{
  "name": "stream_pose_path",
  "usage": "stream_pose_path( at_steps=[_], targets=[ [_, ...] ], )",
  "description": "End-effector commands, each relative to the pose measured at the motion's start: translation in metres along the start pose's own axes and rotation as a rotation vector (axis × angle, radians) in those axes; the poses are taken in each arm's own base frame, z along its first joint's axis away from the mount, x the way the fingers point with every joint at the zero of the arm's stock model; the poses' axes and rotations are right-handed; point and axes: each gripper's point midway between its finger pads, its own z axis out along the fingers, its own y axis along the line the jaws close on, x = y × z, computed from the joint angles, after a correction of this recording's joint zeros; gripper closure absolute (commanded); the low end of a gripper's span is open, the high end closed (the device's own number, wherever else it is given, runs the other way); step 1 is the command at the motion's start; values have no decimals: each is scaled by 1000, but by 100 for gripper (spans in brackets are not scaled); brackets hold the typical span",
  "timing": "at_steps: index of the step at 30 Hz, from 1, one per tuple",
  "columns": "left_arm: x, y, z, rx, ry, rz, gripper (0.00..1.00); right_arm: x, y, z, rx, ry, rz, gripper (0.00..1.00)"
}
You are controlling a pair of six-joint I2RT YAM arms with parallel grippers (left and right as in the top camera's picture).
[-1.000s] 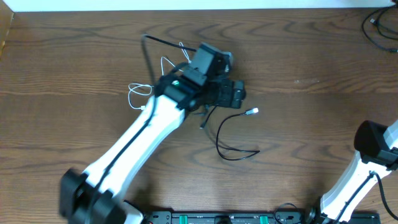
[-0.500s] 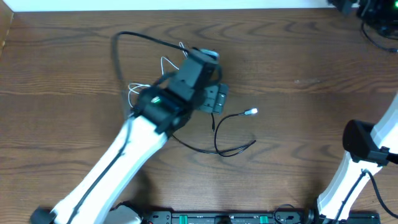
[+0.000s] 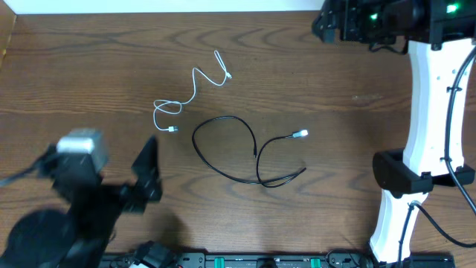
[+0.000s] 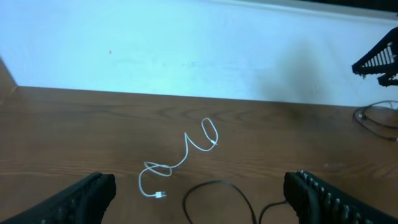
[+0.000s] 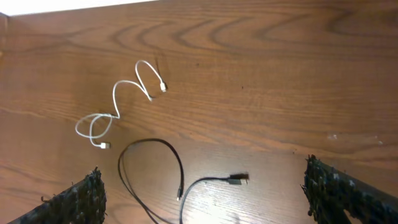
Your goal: Untangle cables
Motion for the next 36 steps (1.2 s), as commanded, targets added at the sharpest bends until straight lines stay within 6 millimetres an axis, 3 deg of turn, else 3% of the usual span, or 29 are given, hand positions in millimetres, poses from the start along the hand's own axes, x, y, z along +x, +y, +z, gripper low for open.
stream_pose_path(
  at_steps=[1, 5, 9, 14, 19, 23, 27, 30, 36],
  targets=[
    [6, 10, -12, -22, -14, 3, 7, 5, 10, -46, 55, -88, -59, 1],
    [12, 11, -8, -27, 1, 7, 7, 31, 5, -67, 122, -62, -37, 1],
    [23, 9, 6, -41, 52, 23, 7, 82, -7, -63, 177, 76, 69, 1],
    [38, 5, 29, -62, 130, 51, 6, 166, -22, -29, 286, 326, 384, 1],
    [46, 0, 48, -79, 193, 75, 7, 240, -14, 20, 318, 579, 519, 1],
    [52, -3, 61, -91, 237, 91, 7, 275, 20, 66, 167, 669, 506, 1],
    [57, -5, 72, -100, 273, 104, 7, 299, 38, 104, 129, 647, 518, 1],
    [61, -6, 76, -105, 291, 111, 7, 321, 42, 118, 172, 647, 577, 1],
    [61, -6, 77, -107, 297, 113, 7, 353, 36, 121, 299, 653, 637, 1]
  ],
)
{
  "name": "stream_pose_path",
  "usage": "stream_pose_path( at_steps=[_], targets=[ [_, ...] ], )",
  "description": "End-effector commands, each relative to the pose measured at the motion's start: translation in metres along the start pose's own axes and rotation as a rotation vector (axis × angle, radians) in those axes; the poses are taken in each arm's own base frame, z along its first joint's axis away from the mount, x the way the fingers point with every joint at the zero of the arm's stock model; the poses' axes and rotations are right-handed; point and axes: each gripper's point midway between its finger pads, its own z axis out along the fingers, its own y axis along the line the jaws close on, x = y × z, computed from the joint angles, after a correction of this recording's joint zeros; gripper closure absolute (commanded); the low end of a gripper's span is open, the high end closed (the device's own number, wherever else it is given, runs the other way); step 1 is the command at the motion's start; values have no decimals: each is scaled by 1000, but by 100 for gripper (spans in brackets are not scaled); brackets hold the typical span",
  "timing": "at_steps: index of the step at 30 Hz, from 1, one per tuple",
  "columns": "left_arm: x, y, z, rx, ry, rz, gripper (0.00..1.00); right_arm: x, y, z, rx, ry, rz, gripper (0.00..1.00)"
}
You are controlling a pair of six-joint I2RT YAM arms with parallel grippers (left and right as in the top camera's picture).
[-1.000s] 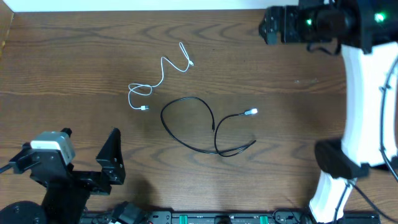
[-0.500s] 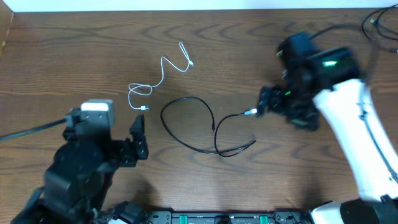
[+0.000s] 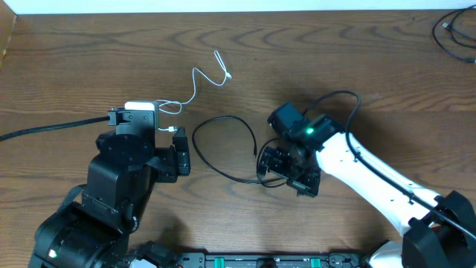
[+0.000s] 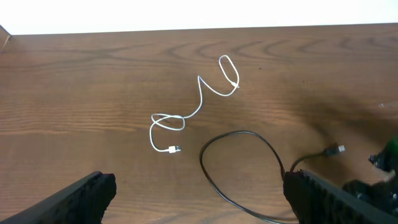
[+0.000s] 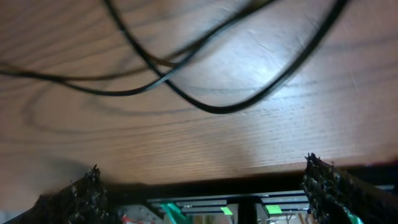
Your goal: Untangle cables
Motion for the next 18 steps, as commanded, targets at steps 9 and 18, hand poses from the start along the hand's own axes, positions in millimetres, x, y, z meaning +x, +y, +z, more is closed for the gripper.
stream_pose_path(
  at_steps=[9, 18],
  targets=[
    [1, 3, 0, -13, -1, 3, 7, -16, 21, 34, -78, -221, 36, 1],
    [2, 3, 0, -15, 4, 5, 7, -61, 28, 36, -105, -486, 28, 1]
  ],
)
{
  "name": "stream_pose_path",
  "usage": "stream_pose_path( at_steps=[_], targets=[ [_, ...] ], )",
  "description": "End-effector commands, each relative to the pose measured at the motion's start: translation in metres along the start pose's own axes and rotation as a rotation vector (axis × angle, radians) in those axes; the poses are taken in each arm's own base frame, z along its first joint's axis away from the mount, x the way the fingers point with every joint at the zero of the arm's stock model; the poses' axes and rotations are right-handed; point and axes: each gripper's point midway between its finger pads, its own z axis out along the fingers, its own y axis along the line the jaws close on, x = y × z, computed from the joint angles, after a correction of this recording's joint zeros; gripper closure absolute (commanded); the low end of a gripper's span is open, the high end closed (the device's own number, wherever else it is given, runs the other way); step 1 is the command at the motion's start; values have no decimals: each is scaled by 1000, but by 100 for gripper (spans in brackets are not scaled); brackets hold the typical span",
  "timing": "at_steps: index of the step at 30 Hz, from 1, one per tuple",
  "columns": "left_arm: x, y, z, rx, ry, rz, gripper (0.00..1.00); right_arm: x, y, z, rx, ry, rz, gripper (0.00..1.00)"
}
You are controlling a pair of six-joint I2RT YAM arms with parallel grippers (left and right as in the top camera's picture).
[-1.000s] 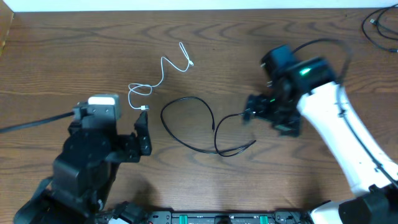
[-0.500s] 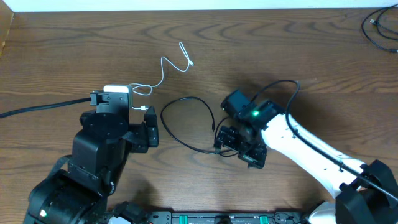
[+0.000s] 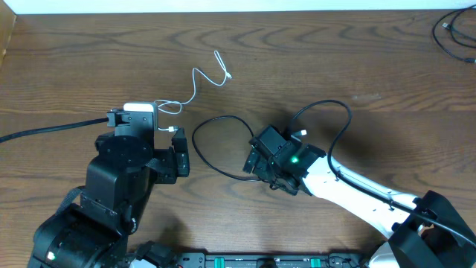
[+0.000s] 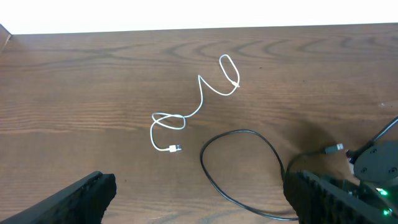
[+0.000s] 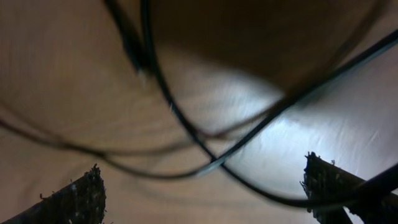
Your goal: Untangle cables
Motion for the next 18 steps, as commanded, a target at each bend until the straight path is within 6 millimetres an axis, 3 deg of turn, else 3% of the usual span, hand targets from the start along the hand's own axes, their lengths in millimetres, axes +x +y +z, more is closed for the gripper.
stream_pose_path(
  at_steps=[1, 8, 18],
  targets=[
    [0, 3, 0, -13, -1, 3, 7, -23, -7, 3, 42, -145, 11, 1],
    [1, 3, 0, -13, 0, 3, 7, -31, 9, 22, 2, -178, -80, 1],
    [2, 3, 0, -15, 7, 6, 7, -40, 11, 60, 32, -217, -238, 1]
  ],
)
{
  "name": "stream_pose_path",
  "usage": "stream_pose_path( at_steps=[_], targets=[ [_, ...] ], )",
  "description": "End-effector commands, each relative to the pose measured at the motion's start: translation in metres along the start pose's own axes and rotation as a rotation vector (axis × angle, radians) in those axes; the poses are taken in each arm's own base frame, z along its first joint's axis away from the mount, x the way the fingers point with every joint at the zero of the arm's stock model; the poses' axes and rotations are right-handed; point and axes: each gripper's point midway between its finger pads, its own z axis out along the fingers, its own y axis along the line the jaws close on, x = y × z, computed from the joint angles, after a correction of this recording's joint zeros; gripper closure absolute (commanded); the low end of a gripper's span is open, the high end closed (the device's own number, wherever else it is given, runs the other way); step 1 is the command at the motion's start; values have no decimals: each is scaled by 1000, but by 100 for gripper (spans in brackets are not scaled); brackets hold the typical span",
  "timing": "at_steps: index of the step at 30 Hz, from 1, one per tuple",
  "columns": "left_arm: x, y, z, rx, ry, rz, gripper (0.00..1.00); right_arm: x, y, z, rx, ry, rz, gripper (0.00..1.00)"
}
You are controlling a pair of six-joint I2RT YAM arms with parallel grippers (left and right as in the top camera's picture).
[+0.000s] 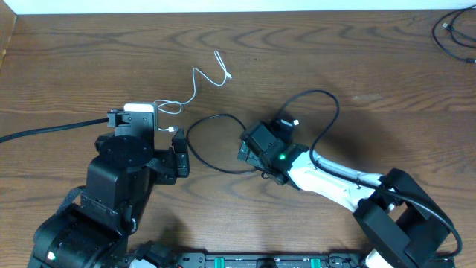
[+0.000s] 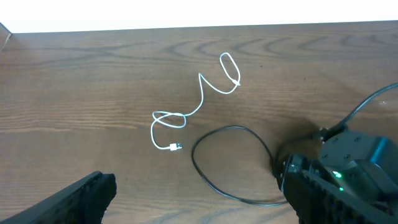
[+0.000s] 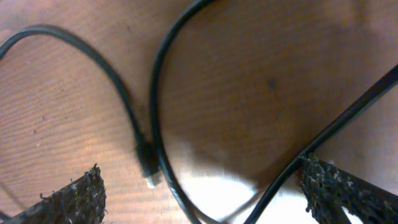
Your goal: Untangle cables
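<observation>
A thin white cable (image 1: 195, 80) lies in loose curls at the upper left, also in the left wrist view (image 2: 200, 99). Beside it a black cable (image 1: 195, 149) makes an open loop, with its pale plug (image 1: 295, 123) by the right arm. My right gripper (image 1: 254, 152) sits low on the loop's right side. In its own view the gripper (image 3: 202, 186) is open, and black cable strands (image 3: 155, 93) and a plug end (image 3: 147, 163) run between the fingers. My left gripper (image 2: 199, 183) is open near the white cable's plug (image 2: 175, 147), holding nothing.
The left arm's bulky body (image 1: 123, 175) fills the lower left of the wooden table (image 1: 89, 59). A black lead (image 1: 327, 100) arcs above the right arm. More dark cable (image 1: 455, 30) lies at the far right corner. A power strip (image 1: 260, 260) runs along the front edge.
My right gripper has moved a little left and up the table. The black loop has shifted left with it, and its plug sits slightly farther back. The left arm has not moved.
First both arms were drawn back, and the white and black cables lay apart untouched. Then the left arm stood by the white cable's plug and the right gripper was down on the black cable's right part. Since then that gripper and the loop have shifted left.
</observation>
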Motion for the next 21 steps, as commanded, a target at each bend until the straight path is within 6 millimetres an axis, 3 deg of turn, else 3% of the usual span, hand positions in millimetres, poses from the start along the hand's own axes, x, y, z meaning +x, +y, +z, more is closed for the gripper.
stream_pose_path(
  at_steps=[1, 6, 8, 11, 14, 19, 21],
  targets=[
    [1, 3, 0, -14, 2, 4, 7, 7, -20, 14, 85, -2, -105, 1],
    [2, 3, 0, -15, 6, 6, 7, 2, -22, 15, 97, -26, -177, 1],
    [2, 3, 0, -15, 6, 6, 7, 3, -21, 15, 94, -23, -247, 8],
    [2, 3, 0, -15, 6, 2, 7, 6, -21, 14, 100, -13, -355, 36],
    [2, 3, 0, -15, 7, 2, 7, 6, -24, 14, 115, -13, -389, 54],
    [2, 3, 0, -15, 7, 2, 7, 2, -46, 11, 202, -1, -388, 99],
    [2, 3, 0, -15, 7, 2, 7, -4, -57, 7, 236, 10, -365, 99]
  ],
)
